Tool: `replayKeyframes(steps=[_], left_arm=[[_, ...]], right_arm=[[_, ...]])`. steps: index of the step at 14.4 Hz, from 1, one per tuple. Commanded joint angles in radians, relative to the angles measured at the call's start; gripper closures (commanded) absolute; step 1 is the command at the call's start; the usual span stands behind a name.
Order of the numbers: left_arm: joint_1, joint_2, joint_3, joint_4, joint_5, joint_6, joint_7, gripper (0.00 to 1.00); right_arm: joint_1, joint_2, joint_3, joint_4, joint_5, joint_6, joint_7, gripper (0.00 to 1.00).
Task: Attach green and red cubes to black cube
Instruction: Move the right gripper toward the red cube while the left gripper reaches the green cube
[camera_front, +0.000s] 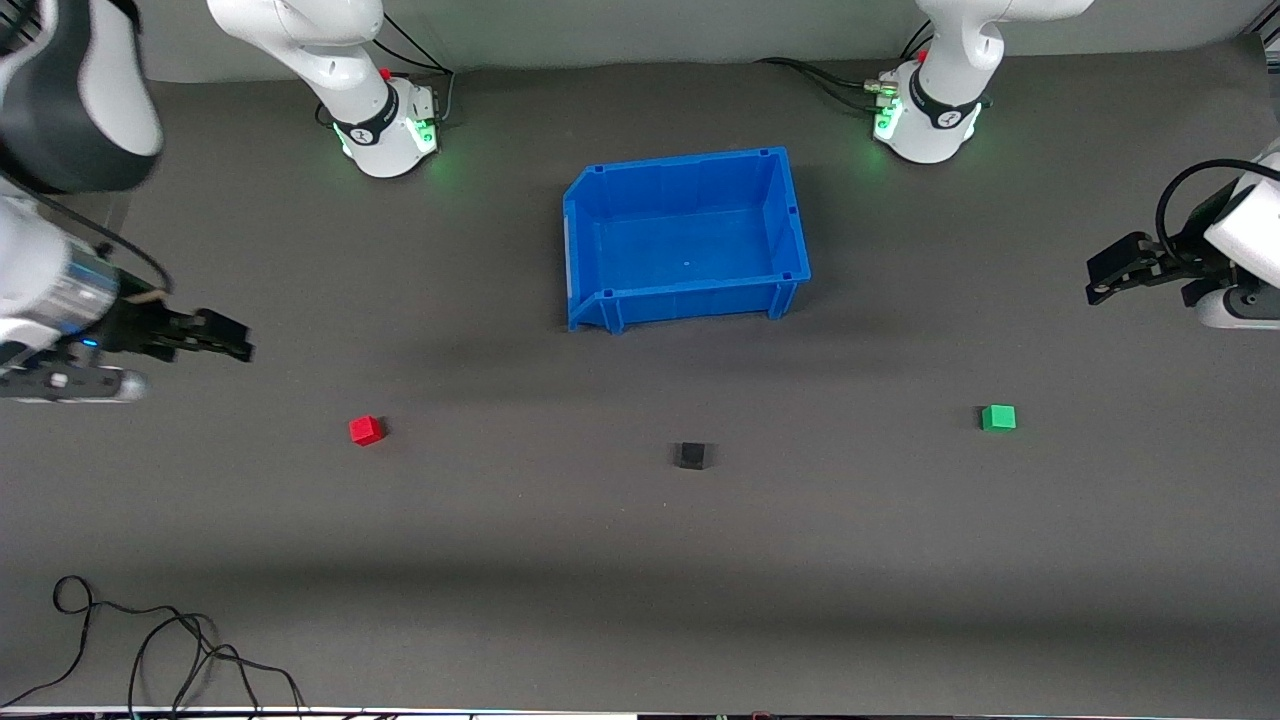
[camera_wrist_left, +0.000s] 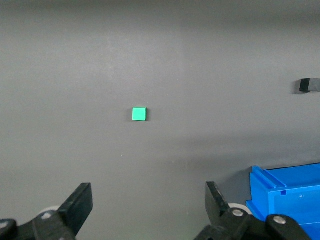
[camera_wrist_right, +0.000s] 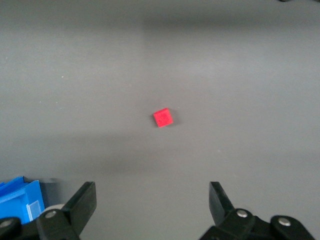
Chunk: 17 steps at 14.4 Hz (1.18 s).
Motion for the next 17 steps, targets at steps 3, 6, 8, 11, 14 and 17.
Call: replayKeyframes(steps=[3,6,8,11,14,17], left_arm=[[0.053,0.008,0.012,0.021,-0.073,-0.041,-0.325,0.00],[0.103,0.017,0.012,0.015,-0.134,-0.038,-0.550,0.00],[0.166,0.034,0.012,0.012,-0.220,-0.041,-0.707,0.00],[0.269,0.088,0.012,-0.008,-0.362,-0.084,-0.827,0.00],[0.356,0.140,0.012,-0.078,-0.450,-0.083,-0.844,0.00],[0.399,0.186,0.012,-0.172,-0.511,-0.014,-0.845,0.00]], right_arm=[[0.012,-0.010,-0.003,-0.154,-0.015,0.155,-0.073,0.00],[-0.011,-0.003,-0.008,-0.198,-0.009,0.187,-0.081,0.00],[-0.039,0.008,-0.011,-0.233,-0.005,0.213,-0.030,0.00],[-0.057,0.037,-0.011,-0.293,-0.003,0.288,0.139,0.00],[-0.045,0.060,-0.008,-0.290,-0.003,0.293,0.287,0.00],[-0.047,0.066,-0.008,-0.290,-0.003,0.293,0.278,0.00]])
